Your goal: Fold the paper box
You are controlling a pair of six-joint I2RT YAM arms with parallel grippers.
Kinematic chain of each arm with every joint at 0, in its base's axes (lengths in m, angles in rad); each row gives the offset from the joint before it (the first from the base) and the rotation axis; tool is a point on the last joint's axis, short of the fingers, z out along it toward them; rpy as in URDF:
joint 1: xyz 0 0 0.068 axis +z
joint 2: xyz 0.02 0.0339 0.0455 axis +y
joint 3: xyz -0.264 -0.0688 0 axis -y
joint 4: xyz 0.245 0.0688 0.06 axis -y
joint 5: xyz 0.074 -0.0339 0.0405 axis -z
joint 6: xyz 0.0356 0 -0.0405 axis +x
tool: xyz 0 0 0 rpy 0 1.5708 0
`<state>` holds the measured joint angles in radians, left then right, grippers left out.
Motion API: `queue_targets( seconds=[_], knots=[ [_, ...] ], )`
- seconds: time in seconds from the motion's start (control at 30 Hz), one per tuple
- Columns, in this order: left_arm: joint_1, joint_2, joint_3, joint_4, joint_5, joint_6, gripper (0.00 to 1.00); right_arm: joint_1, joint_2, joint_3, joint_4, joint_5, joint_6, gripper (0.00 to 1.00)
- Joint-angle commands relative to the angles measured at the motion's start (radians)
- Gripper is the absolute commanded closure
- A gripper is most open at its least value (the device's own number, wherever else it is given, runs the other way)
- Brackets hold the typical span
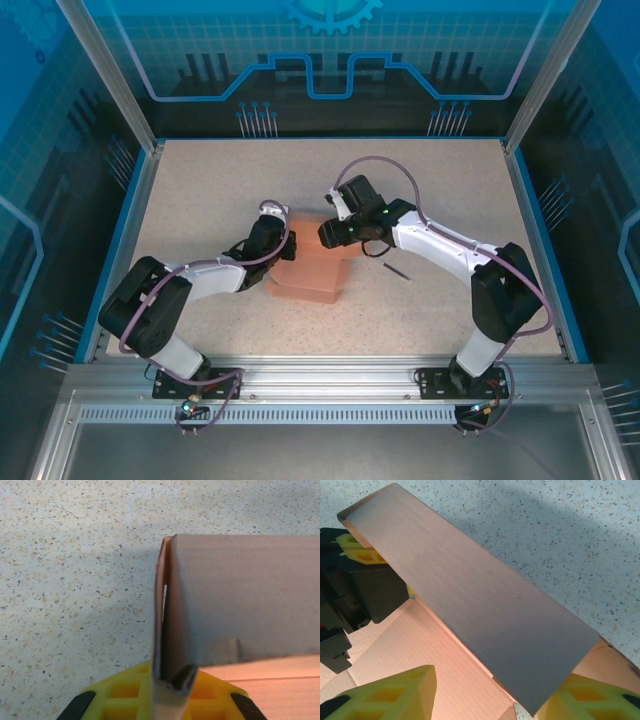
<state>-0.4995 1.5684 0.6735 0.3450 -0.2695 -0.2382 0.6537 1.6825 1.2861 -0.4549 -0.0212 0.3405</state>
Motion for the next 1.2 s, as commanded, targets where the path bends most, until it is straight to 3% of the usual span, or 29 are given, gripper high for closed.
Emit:
queue_targets(
  seconds=[0.0,0.13,0.4,0.8,1.17],
  knots=[
    [-0.011,-0.022,0.028,-0.012,0.002,-0.015,0.99,0.004,-0.039,-0.018,-0.024,0.053,-0.009,0.46],
    [-0.01,-0.019,0.033,-0.02,-0.013,-0.024,0.99,0.005,-0.099,-0.097,-0.054,0.112,-0.004,0.43],
    [-0.011,-0.004,0.04,-0.01,-0.01,-0.03,0.99,-0.01,-0.135,-0.234,-0.002,0.115,0.065,0.38],
    [-0.012,-0.019,0.034,0.0,-0.005,-0.027,0.99,-0.037,-0.086,-0.269,0.106,0.017,0.124,0.35],
    [-0.01,-0.018,0.038,0.002,-0.002,-0.032,0.99,-0.041,-0.106,-0.292,0.097,0.096,0.132,0.32]
  ],
)
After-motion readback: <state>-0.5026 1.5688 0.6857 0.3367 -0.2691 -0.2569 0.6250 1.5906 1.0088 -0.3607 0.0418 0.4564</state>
